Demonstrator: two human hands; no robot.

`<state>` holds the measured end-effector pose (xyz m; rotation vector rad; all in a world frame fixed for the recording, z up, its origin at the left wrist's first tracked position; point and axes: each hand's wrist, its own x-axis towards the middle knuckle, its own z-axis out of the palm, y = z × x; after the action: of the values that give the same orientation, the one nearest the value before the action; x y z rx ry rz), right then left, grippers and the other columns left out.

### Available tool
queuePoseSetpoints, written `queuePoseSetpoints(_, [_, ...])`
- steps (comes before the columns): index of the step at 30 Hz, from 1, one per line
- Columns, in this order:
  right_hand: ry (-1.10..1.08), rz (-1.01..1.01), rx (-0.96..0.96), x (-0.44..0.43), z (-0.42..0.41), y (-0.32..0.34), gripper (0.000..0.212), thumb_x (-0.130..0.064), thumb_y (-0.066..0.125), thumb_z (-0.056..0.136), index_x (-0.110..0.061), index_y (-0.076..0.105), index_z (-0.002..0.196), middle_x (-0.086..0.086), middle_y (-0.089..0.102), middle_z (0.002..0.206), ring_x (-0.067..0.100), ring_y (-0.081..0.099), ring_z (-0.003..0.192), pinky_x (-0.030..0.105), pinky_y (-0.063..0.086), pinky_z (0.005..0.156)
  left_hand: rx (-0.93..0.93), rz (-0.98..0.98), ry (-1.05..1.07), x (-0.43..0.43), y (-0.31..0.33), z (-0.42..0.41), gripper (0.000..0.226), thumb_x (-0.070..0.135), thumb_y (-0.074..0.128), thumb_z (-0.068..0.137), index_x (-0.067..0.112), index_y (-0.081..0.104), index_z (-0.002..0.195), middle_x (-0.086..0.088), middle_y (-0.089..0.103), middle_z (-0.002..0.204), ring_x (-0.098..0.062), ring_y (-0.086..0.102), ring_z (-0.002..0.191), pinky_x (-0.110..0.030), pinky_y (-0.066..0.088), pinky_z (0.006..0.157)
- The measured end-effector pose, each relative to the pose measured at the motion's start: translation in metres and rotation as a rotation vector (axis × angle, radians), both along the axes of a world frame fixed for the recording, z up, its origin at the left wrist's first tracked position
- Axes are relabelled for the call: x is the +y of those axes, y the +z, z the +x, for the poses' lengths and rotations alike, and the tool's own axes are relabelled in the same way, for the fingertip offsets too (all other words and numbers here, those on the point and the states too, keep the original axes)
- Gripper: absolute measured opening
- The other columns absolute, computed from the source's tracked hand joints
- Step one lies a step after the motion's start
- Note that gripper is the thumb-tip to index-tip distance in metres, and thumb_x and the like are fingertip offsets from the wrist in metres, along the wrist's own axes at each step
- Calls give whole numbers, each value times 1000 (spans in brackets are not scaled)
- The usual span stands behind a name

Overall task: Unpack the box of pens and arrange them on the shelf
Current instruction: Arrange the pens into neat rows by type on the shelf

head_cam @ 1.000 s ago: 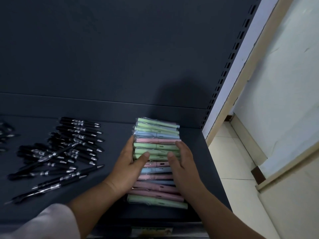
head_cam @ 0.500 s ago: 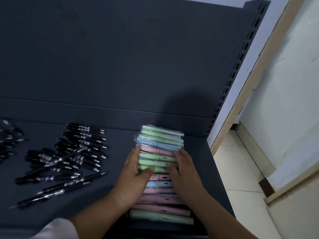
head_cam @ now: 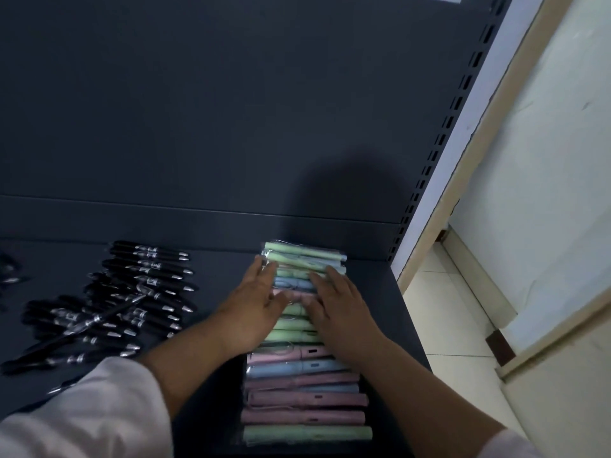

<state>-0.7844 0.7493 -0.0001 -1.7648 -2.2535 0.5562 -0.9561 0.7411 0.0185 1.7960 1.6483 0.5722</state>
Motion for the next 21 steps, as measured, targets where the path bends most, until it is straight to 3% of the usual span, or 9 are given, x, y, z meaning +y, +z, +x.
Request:
queuePoseSetpoints(5, [-126,92,168,23,2,17,56,-45,34,100,-18,30,148,7,8,160,25,12,146,35,15,117,-75,50,77,24,10,-1,69,46,43,96,26,8,152,4,-14,159,-12,4,146,-19,9,107])
queuePoseSetpoints(8, [-198,-16,253,44,6,23,57,-45,37,100,-20,27,150,5,2,161,28,14,145,37,19,117,-130,17,112,46,10,-2,69,43,45,96,24,11,153,0,-10,160,-13,6,146,-17,9,102])
queuePoseSetpoints(12, [-201,-191,325,61,4,20,66,-49,36,99,-17,17,152,3,-1,161,21,12,147,29,13,115,-220,-68,134,67,0,0,75,45,50,94,18,12,153,-3,1,160,-15,6,147,-26,5,116])
queuePoseSetpoints(15, [-164,-196,307,61,1,14,67,-48,36,99,-15,15,153,5,4,161,16,8,147,23,10,113,-264,-106,138,69,-8,4,88,56,54,83,17,16,152,-7,17,159,-18,18,145,-39,18,119])
queuePoseSetpoints(19, [-179,-124,252,63,6,18,65,-46,38,99,-14,19,152,8,10,160,21,15,146,26,14,114,-134,-8,153,65,-7,-3,73,42,50,95,18,12,152,-5,2,161,-14,4,147,-21,5,112])
queuePoseSetpoints(21, [-163,-49,194,65,3,27,65,-45,40,98,-13,20,151,11,15,158,26,19,144,34,20,115,-43,56,145,59,5,-14,76,46,49,94,20,9,153,-4,-1,161,-14,1,147,-23,4,114])
